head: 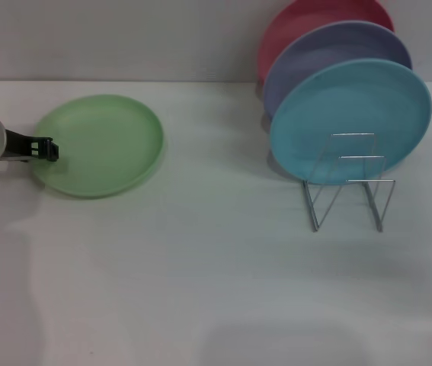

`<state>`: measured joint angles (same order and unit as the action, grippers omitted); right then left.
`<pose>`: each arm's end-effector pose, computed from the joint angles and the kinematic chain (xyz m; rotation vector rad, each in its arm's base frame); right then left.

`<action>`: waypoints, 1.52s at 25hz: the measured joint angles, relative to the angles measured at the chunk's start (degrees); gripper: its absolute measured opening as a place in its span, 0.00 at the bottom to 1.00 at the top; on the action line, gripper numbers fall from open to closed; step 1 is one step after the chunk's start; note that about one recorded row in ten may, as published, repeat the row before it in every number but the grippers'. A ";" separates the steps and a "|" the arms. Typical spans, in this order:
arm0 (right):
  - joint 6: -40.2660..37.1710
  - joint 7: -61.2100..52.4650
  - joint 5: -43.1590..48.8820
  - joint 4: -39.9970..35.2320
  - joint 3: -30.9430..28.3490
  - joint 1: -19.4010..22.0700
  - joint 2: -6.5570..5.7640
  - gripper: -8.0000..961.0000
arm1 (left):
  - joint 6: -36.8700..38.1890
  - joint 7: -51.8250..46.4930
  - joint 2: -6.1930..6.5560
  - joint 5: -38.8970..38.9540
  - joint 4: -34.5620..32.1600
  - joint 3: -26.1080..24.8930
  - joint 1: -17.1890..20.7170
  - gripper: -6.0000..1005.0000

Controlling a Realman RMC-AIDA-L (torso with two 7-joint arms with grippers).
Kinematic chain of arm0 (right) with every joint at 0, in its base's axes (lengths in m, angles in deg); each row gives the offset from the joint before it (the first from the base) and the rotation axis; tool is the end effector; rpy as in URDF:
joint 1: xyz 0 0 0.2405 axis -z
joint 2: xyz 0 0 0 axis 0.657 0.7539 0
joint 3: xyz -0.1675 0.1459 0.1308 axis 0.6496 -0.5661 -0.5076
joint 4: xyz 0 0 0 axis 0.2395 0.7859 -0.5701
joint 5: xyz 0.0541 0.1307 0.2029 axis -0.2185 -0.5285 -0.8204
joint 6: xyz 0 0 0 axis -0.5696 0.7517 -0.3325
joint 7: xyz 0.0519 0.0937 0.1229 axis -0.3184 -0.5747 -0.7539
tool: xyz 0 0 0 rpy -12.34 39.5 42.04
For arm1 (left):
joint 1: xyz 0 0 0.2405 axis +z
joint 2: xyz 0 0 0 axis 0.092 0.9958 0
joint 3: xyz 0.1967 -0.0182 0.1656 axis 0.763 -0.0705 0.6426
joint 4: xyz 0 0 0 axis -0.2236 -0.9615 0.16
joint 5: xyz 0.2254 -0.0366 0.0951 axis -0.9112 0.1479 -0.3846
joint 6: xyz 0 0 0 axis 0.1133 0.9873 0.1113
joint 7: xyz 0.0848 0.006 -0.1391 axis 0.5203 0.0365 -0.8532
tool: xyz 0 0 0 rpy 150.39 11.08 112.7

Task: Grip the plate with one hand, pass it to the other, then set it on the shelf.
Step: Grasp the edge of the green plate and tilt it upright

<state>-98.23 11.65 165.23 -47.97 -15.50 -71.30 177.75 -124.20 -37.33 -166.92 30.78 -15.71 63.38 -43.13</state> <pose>0.3208 0.3761 0.0686 -1.0727 0.2234 0.9247 -0.3056 0.5028 0.0034 -1.8163 -1.3388 0.1068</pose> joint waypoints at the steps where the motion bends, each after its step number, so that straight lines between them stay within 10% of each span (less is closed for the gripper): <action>1: -0.08 0.00 0.00 0.01 0.04 0.00 0.01 0.63 | -0.06 0.06 -0.03 0.00 0.00 0.00 -0.03 0.53; 2: -0.19 0.00 0.00 0.00 0.09 -0.01 0.02 0.63 | -0.13 0.06 -0.05 0.00 0.00 0.00 -0.05 0.39; 38: -0.66 0.00 0.00 0.04 0.12 0.25 0.02 0.64 | -1.94 0.79 -0.10 -0.08 0.61 0.19 -0.13 0.25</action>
<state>-98.89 11.65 165.23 -47.93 -15.38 -71.05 177.77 -126.14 -36.54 -167.02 30.70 -15.11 63.56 -43.26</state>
